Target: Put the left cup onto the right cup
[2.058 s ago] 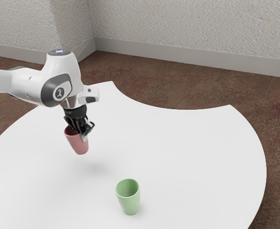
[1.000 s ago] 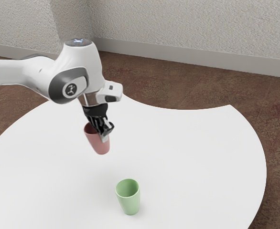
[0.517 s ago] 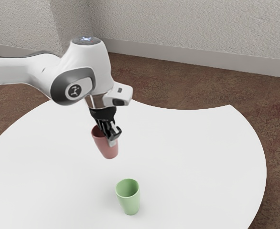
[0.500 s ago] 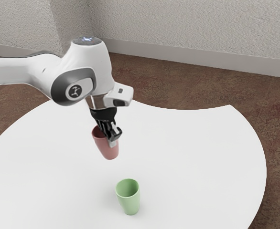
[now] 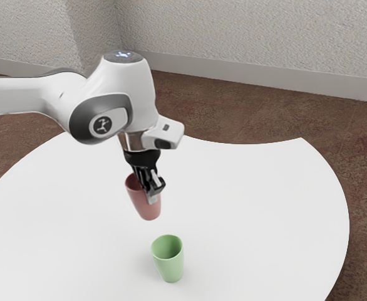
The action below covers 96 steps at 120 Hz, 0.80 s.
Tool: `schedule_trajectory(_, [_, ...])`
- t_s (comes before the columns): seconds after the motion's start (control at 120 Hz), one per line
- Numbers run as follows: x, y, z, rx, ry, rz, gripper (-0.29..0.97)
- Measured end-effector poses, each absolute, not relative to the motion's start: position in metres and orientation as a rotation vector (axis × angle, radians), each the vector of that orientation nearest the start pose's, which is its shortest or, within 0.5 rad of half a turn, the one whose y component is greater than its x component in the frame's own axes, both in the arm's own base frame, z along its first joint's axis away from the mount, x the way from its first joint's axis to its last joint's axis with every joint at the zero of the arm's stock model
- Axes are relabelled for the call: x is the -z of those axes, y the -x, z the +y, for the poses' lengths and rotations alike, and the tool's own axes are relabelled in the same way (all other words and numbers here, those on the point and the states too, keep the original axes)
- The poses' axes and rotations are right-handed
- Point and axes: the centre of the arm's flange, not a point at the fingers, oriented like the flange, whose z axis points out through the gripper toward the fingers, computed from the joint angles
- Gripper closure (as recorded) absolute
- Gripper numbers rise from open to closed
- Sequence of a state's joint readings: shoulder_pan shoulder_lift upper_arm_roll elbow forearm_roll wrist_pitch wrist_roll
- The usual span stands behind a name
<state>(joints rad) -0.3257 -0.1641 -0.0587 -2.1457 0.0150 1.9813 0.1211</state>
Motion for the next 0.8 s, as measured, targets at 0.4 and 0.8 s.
schedule_trajectory(0.4, [-0.461, -0.450, -0.207, -0.053, 3.004, 0.844, 0.78])
schedule_trajectory(0.8, [-0.452, -0.442, -0.220, -0.079, 3.004, 0.875, 0.78])
